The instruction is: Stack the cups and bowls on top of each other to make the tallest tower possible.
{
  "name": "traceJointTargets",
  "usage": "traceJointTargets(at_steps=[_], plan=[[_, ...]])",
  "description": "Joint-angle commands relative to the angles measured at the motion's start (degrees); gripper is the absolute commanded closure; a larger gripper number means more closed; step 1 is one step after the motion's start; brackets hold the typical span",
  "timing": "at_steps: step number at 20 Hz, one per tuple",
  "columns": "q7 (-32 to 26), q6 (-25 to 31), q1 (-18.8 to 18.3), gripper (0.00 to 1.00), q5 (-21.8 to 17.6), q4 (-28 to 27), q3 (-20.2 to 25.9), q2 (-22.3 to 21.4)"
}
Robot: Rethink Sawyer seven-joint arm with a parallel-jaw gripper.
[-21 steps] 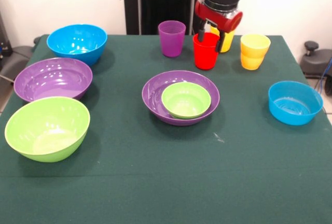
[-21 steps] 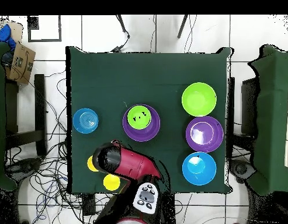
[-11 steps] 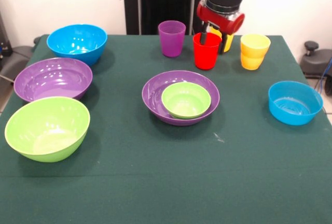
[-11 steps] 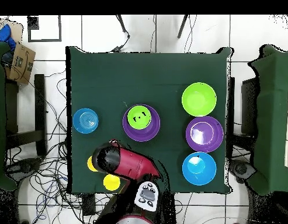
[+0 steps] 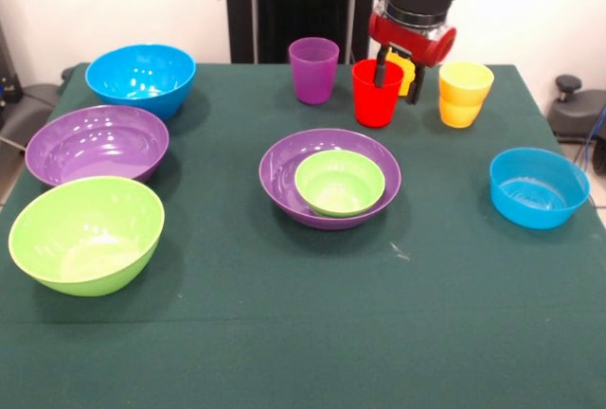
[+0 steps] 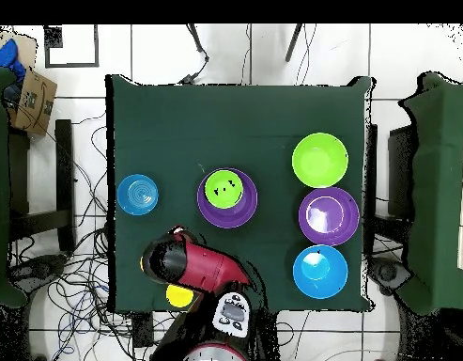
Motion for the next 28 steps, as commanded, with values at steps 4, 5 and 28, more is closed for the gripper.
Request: traceJointTargets(at_steps=[4, 5, 28], plan=[[6.9, -4.4, -1.3, 0.0, -2.3, 3.0, 7.1, 4.3], [6.9, -4.4, -1.2, 0.0, -2.3, 2.9, 7.1, 4.4], [7.4, 1.3, -1.0, 0.0, -0.2, 3.7, 6.5, 4.0]])
